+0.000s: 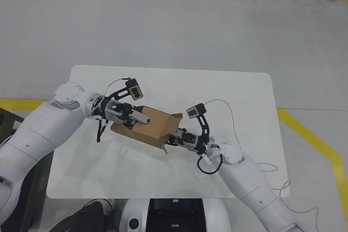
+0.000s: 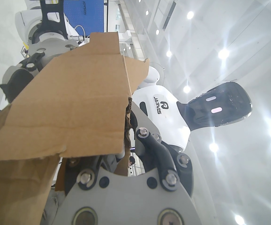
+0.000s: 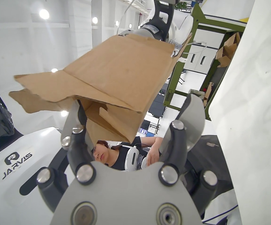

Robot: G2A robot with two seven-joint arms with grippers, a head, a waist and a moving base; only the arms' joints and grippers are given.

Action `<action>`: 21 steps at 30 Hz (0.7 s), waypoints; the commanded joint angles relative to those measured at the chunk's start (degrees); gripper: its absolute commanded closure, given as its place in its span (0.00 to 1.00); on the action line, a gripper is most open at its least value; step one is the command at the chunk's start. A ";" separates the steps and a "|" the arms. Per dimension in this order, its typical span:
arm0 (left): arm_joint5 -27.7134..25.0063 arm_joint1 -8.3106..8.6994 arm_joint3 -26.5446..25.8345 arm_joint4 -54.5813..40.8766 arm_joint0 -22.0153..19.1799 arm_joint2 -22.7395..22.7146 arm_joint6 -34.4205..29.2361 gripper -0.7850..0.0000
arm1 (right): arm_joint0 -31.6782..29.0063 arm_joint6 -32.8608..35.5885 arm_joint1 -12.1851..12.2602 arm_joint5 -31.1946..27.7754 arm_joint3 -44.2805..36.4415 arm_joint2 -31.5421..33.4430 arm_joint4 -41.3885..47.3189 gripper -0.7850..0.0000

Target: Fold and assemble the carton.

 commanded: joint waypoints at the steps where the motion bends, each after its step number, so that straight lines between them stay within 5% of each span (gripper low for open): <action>1: 0.07 0.09 0.04 -0.11 0.00 0.13 0.00 1.00 | -0.58 -0.12 0.26 -0.19 -0.65 0.94 -0.19 0.07; 21: 5.84 1.12 -1.58 -3.94 1.44 1.54 0.00 1.00 | -0.77 -2.26 1.17 -10.48 -5.62 6.87 -1.41 0.00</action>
